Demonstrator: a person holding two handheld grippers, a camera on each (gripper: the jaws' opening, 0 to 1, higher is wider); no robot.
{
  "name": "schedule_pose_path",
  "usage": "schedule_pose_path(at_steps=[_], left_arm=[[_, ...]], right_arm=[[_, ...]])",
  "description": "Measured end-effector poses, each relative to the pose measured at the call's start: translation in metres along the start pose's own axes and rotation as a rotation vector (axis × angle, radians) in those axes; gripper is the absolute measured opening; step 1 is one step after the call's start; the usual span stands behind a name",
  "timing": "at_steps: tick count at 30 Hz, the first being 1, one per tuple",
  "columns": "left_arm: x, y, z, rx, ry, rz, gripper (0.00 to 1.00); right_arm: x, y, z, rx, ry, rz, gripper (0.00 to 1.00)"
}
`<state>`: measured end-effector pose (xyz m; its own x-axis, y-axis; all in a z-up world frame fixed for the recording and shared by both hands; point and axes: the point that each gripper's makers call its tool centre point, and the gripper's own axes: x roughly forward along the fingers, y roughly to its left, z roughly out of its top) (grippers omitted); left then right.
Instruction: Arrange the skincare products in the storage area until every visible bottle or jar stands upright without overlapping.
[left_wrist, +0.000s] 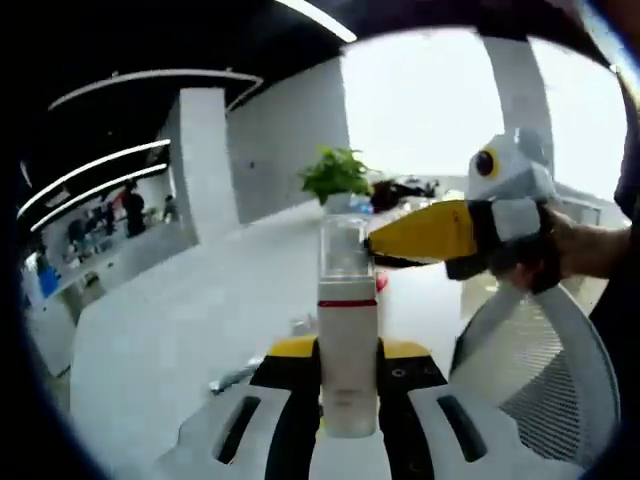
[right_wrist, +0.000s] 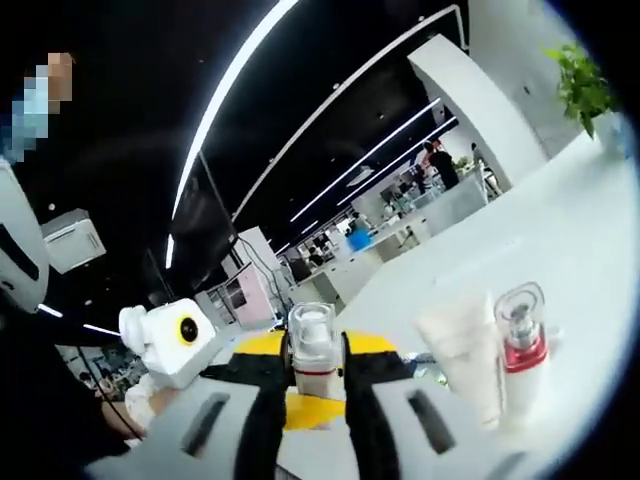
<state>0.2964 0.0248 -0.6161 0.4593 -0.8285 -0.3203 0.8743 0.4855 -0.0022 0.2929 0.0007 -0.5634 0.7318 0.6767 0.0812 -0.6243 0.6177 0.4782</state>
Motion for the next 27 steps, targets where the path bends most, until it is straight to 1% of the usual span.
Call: schedule_pose_path(at_steps=[1,2,3,4,5,6,7,8,9,10,11,12,13,14,15,16,17,18,20,22,23,24,25,26,27], left_arm=[[-0.002,-0.004,-0.001,-0.058,-0.009,-0.042,0.17],[-0.003,-0.006,-0.001,-0.08,-0.017,-0.068,0.17],[-0.005,-0.01,-0.003,-0.126,-0.01,-0.113,0.17],[-0.006,-0.012,-0.005,-0.133,-0.007,-0.134,0.17],[-0.007,-0.013,-0.005,-0.115,-0.009,-0.144,0.17],[-0.009,-0.024,-0.006,-0.089,-0.007,-0.209,0.17],[-0.011,-0.029,-0.006,-0.129,0.003,-0.234,0.17],[-0.012,-0.035,-0.005,-0.151,-0.01,-0.273,0.17],[-0.014,-0.041,-0.005,-0.172,-0.006,-0.316,0.17],[-0.014,-0.045,-0.005,-0.188,-0.012,-0.342,0.17],[-0.015,-0.049,-0.006,-0.176,-0.008,-0.376,0.17],[-0.018,-0.057,-0.005,-0.162,-0.017,-0.418,0.17],[-0.019,-0.061,-0.003,-0.171,-0.025,-0.446,0.17],[-0.021,-0.066,0.0,-0.177,-0.037,-0.472,0.17],[-0.025,-0.073,0.006,-0.175,-0.063,-0.518,0.17],[-0.028,-0.077,0.008,-0.184,-0.064,-0.539,0.17],[-0.029,-0.078,0.01,-0.184,-0.066,-0.543,0.17],[-0.029,-0.078,0.01,-0.183,-0.064,-0.544,0.17],[-0.029,-0.08,0.005,-0.161,-0.037,-0.557,0.17],[-0.027,-0.082,-0.001,-0.133,-0.013,-0.549,0.18],[-0.022,-0.077,-0.004,-0.091,-0.01,-0.502,0.18],[-0.019,-0.075,-0.007,-0.063,-0.004,-0.476,0.19],[-0.015,-0.072,-0.012,-0.034,0.024,-0.447,0.2],[-0.011,-0.066,-0.015,-0.001,0.037,-0.398,0.21],[-0.007,-0.061,-0.018,0.07,0.036,-0.359,0.22]], right_arm=[[-0.001,-0.001,-0.002,-0.005,0.019,0.014,0.22],[-0.003,-0.002,-0.003,-0.005,0.034,0.033,0.22],[-0.003,0.001,-0.005,0.004,0.05,0.064,0.22],[-0.004,0.004,-0.005,0.012,0.063,0.1,0.23],[-0.004,0.006,-0.006,0.02,0.068,0.118,0.23],[-0.005,0.009,-0.007,0.027,0.077,0.147,0.23],[-0.006,0.013,-0.009,0.025,0.09,0.177,0.24],[-0.006,0.016,-0.01,0.022,0.086,0.208,0.26],[-0.007,0.02,-0.013,0.037,0.103,0.232,0.27],[-0.008,0.025,-0.014,0.03,0.107,0.265,0.26],[-0.008,0.029,-0.014,0.032,0.107,0.288,0.25],[-0.009,0.035,-0.015,0.032,0.114,0.321,0.26],[-0.01,0.038,-0.014,0.025,0.11,0.338,0.25],[-0.011,0.045,-0.011,0.025,0.1,0.375,0.25],[-0.014,0.054,-0.008,0.047,0.09,0.426,0.25],[-0.015,0.057,-0.007,0.049,0.086,0.446,0.25],[-0.016,0.06,-0.004,0.049,0.078,0.46,0.23],[-0.018,0.064,-0.005,0.047,0.088,0.481,0.2],[-0.019,0.064,-0.008,0.024,0.107,0.471,0.2],[-0.018,0.061,-0.014,0.005,0.133,0.452,0.19],[-0.016,0.057,-0.016,-0.006,0.134,0.418,0.19],[-0.014,0.053,-0.017,-0.032,0.133,0.392,0.18],[-0.011,0.047,-0.022,-0.06,0.147,0.343,0.18],[-0.009,0.04,-0.024,-0.069,0.153,0.291,0.18],[-0.006,0.033,-0.026,-0.083,0.151,0.239,0.18]])
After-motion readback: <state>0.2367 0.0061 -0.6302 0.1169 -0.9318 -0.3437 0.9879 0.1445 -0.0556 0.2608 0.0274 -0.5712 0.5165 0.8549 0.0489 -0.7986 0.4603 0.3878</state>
